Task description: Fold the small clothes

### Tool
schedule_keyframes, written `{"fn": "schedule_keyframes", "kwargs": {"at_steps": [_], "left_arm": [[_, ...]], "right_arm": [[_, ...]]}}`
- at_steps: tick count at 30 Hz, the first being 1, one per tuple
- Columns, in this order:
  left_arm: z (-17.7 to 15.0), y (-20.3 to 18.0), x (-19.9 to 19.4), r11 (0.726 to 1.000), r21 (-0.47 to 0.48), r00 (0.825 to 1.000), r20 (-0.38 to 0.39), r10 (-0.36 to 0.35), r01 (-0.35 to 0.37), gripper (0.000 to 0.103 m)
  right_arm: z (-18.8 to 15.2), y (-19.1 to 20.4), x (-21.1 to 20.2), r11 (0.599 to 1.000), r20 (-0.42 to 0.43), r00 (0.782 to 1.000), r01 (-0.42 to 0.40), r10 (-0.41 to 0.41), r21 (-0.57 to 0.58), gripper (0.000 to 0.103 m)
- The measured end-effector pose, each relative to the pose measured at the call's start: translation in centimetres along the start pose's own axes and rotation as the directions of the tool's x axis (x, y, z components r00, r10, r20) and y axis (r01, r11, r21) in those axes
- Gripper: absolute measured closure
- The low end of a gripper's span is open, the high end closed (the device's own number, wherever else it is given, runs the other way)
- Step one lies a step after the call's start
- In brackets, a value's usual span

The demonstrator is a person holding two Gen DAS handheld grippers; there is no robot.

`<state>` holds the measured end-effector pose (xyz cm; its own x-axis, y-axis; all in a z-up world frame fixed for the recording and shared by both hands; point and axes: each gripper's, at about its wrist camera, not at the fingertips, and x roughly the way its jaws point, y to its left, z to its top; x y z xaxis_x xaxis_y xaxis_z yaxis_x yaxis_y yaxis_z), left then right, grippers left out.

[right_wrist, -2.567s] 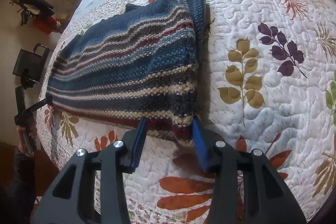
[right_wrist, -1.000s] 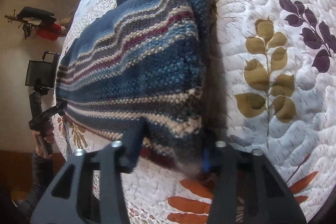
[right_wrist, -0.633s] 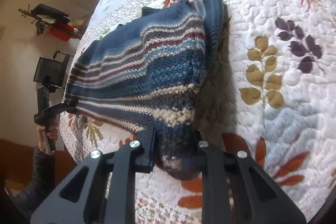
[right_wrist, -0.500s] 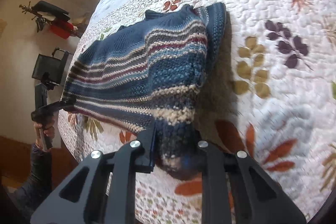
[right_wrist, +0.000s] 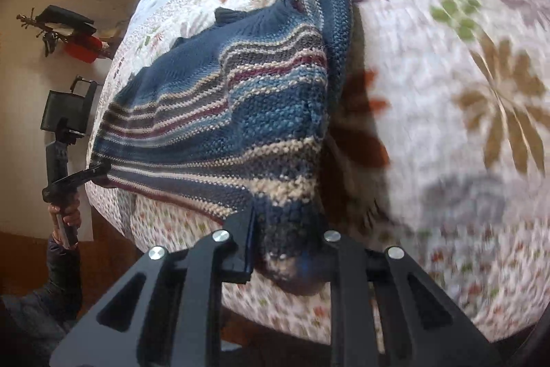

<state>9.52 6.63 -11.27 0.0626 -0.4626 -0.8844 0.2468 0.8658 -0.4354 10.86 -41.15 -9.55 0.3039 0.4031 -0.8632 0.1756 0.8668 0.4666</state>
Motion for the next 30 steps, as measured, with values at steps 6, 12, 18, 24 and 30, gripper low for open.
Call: {"fn": "schedule_keyframes", "kwargs": {"at_steps": [6,12,18,24,30], "left_arm": [[-1.2,0.2,2.6,0.997,0.012,0.996,-0.029,0.083,-0.083,0.086],[-1.2,1.9,4.3,0.995,-0.074,0.998,0.008,0.062,-0.061,0.078],[-2.1,3.2,1.1,0.99,-0.08,0.993,0.024,0.117,-0.115,0.064],[1.3,0.5,-3.6,0.968,-0.008,0.958,0.144,0.249,-0.251,0.055],[8.5,-4.3,-0.2,0.965,0.064,0.96,0.136,0.243,-0.253,0.054]], "right_arm": [[-1.0,-0.5,2.7,0.999,-0.012,1.0,0.027,-0.026,0.027,0.084],[-0.2,-1.9,6.4,0.995,-0.027,0.998,0.064,-0.062,0.074,0.078],[0.0,-1.3,4.5,0.993,-0.024,0.994,0.112,-0.111,0.041,0.053],[2.9,0.7,0.2,0.992,0.06,0.991,0.122,-0.12,-0.021,0.049],[9.4,4.2,2.6,0.99,0.084,0.99,0.119,-0.112,-0.074,0.05]]}}
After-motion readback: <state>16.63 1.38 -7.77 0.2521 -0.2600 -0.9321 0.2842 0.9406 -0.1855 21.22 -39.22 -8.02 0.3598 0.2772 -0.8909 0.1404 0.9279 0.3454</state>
